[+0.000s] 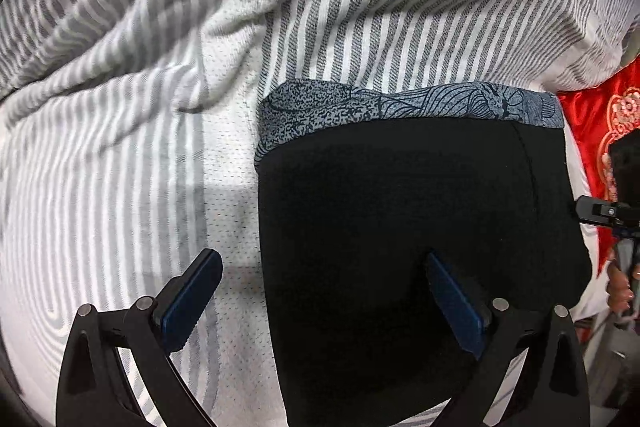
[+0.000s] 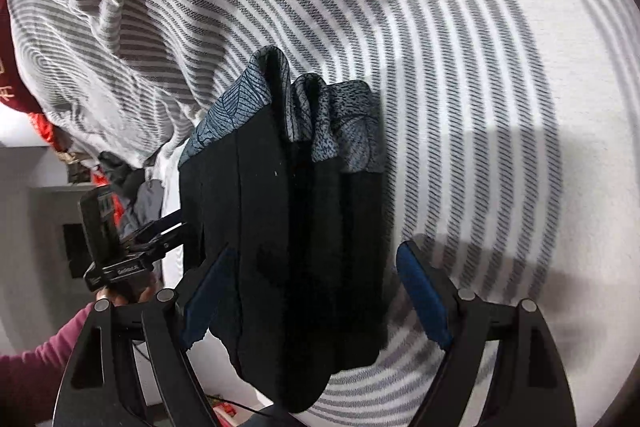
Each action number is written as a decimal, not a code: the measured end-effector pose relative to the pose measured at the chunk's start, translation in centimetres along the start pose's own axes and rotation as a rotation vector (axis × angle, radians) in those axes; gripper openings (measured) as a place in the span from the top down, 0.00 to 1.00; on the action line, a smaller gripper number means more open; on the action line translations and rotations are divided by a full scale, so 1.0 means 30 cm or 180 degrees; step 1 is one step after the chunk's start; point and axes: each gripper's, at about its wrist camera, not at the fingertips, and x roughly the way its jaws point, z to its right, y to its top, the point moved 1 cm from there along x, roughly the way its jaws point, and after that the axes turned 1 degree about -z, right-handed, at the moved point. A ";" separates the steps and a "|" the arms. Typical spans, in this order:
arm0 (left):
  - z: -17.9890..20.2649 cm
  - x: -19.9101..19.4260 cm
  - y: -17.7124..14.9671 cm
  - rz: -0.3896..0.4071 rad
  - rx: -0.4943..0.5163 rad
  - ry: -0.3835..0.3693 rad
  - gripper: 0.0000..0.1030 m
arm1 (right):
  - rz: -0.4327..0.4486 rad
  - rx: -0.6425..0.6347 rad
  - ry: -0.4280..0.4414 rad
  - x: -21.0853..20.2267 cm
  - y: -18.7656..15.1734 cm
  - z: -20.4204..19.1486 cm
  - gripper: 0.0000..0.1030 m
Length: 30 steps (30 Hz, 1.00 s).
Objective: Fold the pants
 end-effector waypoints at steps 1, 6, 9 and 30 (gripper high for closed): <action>-0.011 0.006 0.002 -0.0017 -0.0022 -0.0055 0.02 | -0.0038 -0.0017 0.0036 0.021 0.007 -0.006 0.19; -0.046 0.043 0.000 -0.0136 -0.0169 -0.0365 0.02 | -0.0209 -0.0174 0.0083 0.087 0.027 -0.034 0.20; -0.039 0.080 -0.016 -0.0223 -0.0222 -0.0545 0.02 | -0.0225 -0.0145 0.0091 0.116 0.044 -0.045 0.20; 0.074 -0.102 -0.089 0.0235 -0.0282 -0.0417 0.35 | -0.0015 0.0113 0.0372 -0.028 -0.022 -0.105 0.57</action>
